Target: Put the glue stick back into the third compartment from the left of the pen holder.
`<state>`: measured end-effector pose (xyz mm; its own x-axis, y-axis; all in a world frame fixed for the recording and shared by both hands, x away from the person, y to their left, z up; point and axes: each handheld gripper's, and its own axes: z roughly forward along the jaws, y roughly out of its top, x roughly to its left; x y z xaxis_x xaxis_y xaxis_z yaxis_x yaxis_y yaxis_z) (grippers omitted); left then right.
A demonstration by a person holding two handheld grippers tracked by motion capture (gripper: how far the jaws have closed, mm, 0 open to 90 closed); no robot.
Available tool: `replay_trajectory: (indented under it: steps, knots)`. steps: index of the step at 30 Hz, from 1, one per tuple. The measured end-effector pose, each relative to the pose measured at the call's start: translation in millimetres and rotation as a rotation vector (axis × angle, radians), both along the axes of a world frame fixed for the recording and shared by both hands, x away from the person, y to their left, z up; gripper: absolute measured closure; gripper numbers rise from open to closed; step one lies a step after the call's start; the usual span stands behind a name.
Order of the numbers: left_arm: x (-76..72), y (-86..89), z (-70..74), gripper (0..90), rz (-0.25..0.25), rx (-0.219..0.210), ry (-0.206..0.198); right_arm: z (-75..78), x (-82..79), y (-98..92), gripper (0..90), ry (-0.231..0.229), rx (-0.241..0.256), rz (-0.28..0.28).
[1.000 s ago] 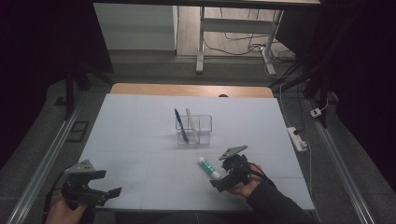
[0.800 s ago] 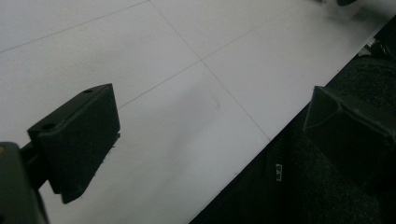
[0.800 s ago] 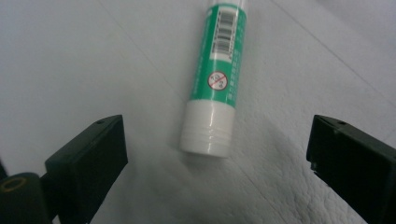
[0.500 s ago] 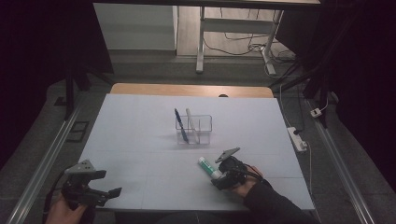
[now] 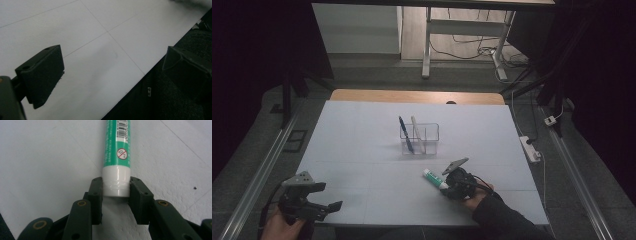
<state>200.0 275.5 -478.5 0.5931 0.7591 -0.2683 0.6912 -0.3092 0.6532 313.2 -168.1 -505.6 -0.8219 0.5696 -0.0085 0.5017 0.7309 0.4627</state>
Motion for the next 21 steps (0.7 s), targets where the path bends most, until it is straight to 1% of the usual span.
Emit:
replay_trajectory:
  steps: [4, 7, 9, 10, 13, 15, 17, 18, 21]
  knots:
    - [-0.3, -1.7, 0.1, 5.1, -0.005, 0.015, -0.002, 1.0, 0.9, -0.5, 65.0, 0.014, -0.003, 0.004]
    - [-0.8, -3.0, 0.4, 5.1, -0.012, 0.026, -0.006, 1.7, 3.1, -2.9, 65.1, 0.037, 0.017, 0.001]
    - [-1.0, -2.7, 0.6, 5.1, -0.014, 0.02, -0.008, 3.0, 3.2, -3.7, 65.1, 0.037, 0.027, 0.006]
    - [-1.1, -2.0, 0.8, 4.9, -0.015, 0.015, -0.009, 4.3, 2.9, -3.9, 65.2, 0.035, 0.032, 0.013]
    - [-1.7, -1.0, 1.4, 4.1, -0.018, 0.001, -0.016, 8.8, 0.6, -3.5, 65.2, 0.004, 0.05, 0.038]
    - [-1.3, -1.6, 1.3, 4.0, -0.032, 0.002, -0.013, 11.4, 0.1, -4.0, 65.2, -0.009, 0.055, 0.043]
    - [0.2, -2.7, 1.4, 3.9, -0.057, 0.0, -0.006, 13.2, 0.2, -5.0, 65.2, -0.02, 0.068, 0.05]
    - [0.5, -3.5, 1.6, 3.9, -0.066, -0.004, -0.01, 14.5, 0.3, -5.4, 65.2, -0.024, 0.073, 0.052]
    - [2.6, -5.7, 2.7, 3.4, -0.089, -0.015, -0.041, 19.6, -0.3, -6.9, 65.3, -0.051, 0.076, 0.065]
